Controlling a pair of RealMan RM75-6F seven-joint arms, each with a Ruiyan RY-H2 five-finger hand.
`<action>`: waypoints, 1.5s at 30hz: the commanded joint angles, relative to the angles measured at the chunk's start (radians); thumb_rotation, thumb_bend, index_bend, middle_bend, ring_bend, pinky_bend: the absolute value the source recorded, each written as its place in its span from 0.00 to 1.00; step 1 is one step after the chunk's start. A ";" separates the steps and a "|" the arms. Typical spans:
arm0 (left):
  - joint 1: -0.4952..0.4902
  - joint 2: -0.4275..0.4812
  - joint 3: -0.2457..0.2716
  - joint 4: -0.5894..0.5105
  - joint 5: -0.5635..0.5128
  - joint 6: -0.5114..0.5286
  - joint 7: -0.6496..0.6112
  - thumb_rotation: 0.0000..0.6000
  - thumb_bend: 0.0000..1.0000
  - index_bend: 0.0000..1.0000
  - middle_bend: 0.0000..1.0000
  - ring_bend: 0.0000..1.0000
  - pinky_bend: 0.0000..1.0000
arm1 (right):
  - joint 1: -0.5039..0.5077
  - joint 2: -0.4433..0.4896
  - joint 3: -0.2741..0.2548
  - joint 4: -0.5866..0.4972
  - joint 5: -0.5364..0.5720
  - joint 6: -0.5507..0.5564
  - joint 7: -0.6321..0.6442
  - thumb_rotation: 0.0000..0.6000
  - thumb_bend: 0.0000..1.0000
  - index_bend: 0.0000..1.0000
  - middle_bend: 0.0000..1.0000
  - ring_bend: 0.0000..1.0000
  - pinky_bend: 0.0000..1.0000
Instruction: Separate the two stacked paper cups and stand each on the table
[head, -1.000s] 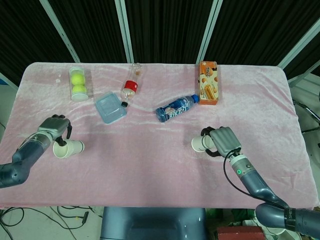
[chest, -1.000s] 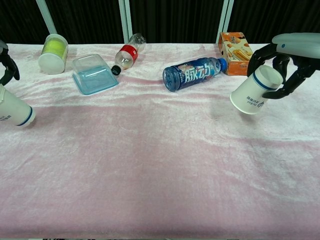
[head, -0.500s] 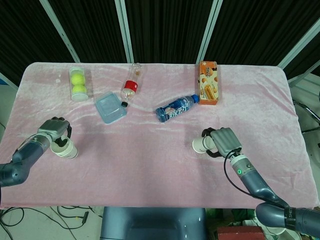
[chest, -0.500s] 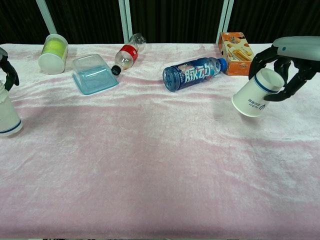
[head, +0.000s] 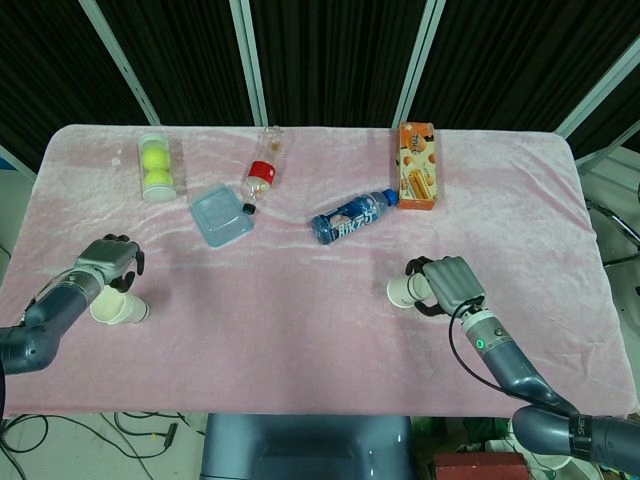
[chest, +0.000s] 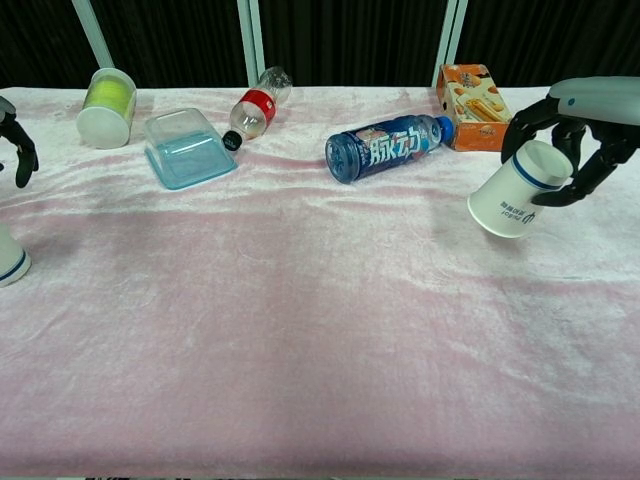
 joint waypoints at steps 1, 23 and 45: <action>-0.006 0.005 0.004 -0.011 -0.006 0.019 0.002 1.00 0.61 0.36 0.15 0.00 0.00 | -0.001 -0.001 0.002 0.000 -0.002 0.007 0.004 1.00 0.35 0.67 0.45 0.59 0.46; 0.191 0.214 -0.259 -0.186 0.340 0.182 -0.289 1.00 0.28 0.04 0.01 0.00 0.00 | -0.026 -0.020 -0.055 0.098 -0.051 0.018 -0.016 1.00 0.33 0.67 0.43 0.57 0.45; 0.341 0.214 -0.375 -0.188 0.542 0.242 -0.405 1.00 0.26 0.03 0.00 0.00 0.00 | 0.048 -0.017 -0.104 0.060 0.184 -0.052 -0.232 1.00 0.13 0.19 0.12 0.37 0.29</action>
